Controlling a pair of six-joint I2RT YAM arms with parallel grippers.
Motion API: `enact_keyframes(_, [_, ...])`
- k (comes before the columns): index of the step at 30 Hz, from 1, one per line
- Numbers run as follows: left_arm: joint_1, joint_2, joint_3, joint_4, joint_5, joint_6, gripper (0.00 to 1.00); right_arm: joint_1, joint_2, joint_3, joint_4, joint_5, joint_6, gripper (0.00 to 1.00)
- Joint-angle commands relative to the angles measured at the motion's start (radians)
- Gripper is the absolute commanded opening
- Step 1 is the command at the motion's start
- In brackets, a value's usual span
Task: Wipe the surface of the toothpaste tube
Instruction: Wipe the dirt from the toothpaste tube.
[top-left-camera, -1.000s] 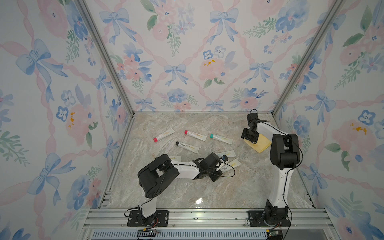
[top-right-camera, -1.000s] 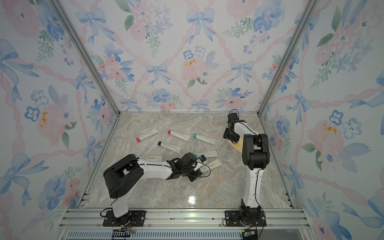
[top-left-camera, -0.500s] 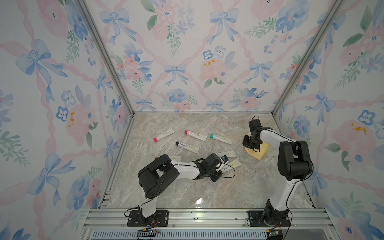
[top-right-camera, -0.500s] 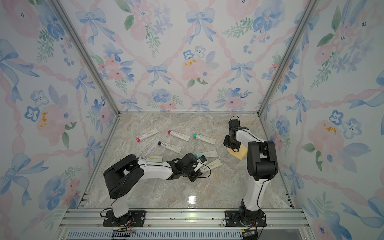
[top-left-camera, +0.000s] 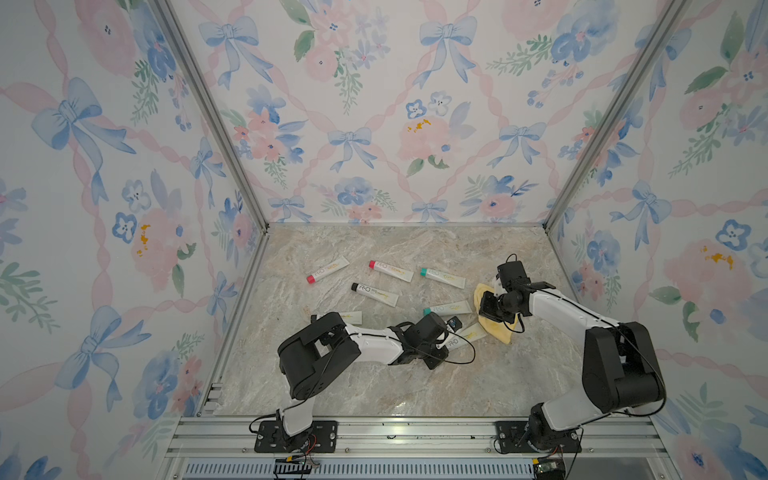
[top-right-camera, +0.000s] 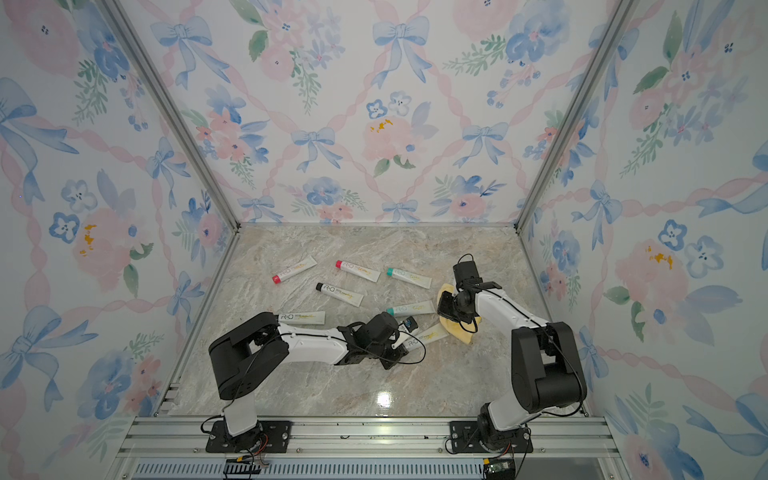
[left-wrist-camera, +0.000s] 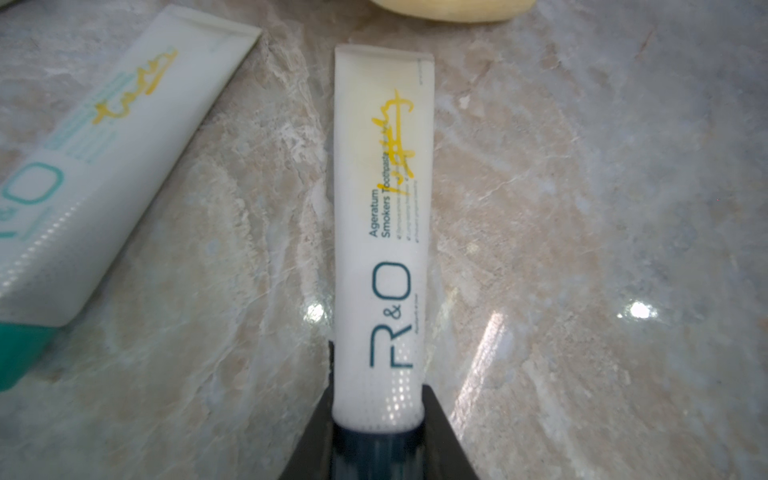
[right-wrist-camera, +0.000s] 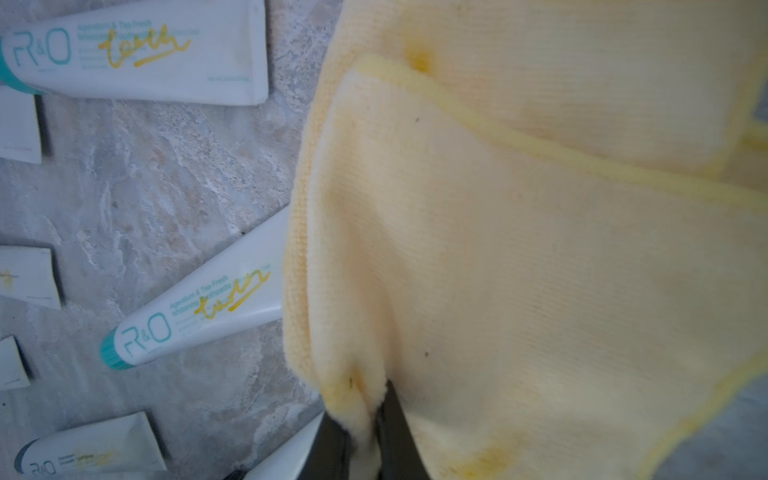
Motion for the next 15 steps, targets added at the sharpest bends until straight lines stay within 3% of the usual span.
enact_keyframes(1, [-0.014, 0.040, -0.028, -0.081, 0.013, -0.013, 0.17, 0.034, -0.016, -0.038, 0.053, -0.107, 0.039, 0.13])
enact_keyframes(10, [-0.015, 0.034, -0.035, -0.062, -0.009, -0.018, 0.16, 0.105, 0.013, -0.127, 0.074, -0.122, 0.053, 0.12])
enact_keyframes(15, [-0.013, 0.031, -0.044, -0.058, -0.016, -0.020, 0.15, 0.126, -0.005, -0.148, 0.014, 0.023, 0.022, 0.10])
